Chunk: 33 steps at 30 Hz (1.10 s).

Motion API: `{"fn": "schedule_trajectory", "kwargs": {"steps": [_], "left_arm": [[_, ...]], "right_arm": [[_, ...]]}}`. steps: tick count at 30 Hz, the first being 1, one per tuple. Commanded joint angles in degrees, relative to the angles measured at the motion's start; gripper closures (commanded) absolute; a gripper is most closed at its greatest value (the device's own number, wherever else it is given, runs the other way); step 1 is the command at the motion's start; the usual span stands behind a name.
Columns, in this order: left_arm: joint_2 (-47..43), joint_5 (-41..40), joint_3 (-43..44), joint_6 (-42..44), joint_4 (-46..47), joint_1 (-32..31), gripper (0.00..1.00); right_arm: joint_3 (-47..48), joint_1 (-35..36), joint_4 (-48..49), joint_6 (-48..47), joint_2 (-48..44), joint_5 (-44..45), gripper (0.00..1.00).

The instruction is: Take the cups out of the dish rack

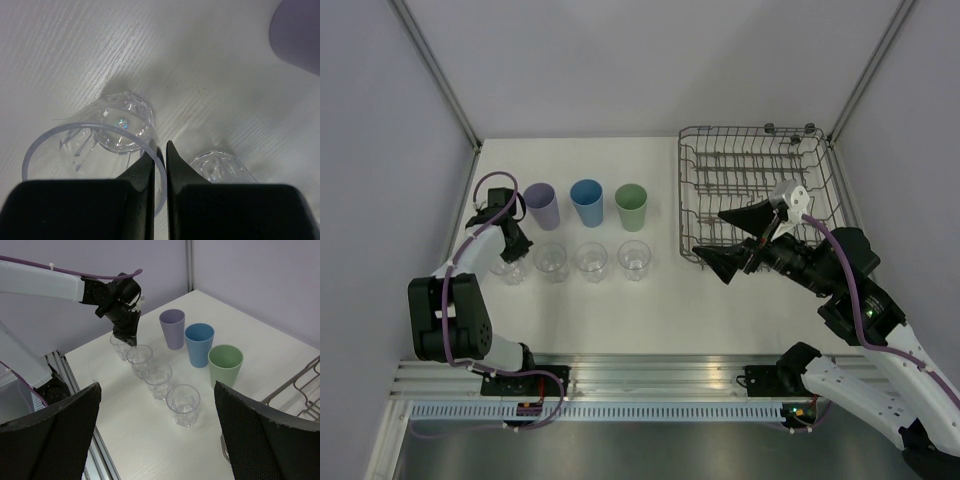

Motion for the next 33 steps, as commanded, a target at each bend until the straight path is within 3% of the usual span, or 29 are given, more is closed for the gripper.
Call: {"fn": "schedule_trajectory", "kwargs": {"steps": [1,8,18,20,33], "left_arm": [[-0.64,5.23,0.60,-0.81,1.39,0.21,0.98],[-0.47,8.13,1.74,-0.28,0.34,0.12,0.98],[0.94,5.68,0.60,0.60,-0.28,0.12,0.97],[0.94,5.68,0.86,0.86,-0.54,0.12,0.87],[-0.64,5.06,4.38,1.83,-4.40,0.12,0.66]], "right_arm": [[0.47,0.48,0.95,-0.91,-0.06,0.54,0.02],[0.64,0.65,0.68,-1.26,0.02,0.71,0.02],[0.73,0.92,0.42,-1.43,0.20,0.80,0.02],[0.82,1.01,0.33,-1.52,0.20,0.80,0.02],[0.82,1.36,0.33,-1.78,0.29,1.33,0.02]]}}
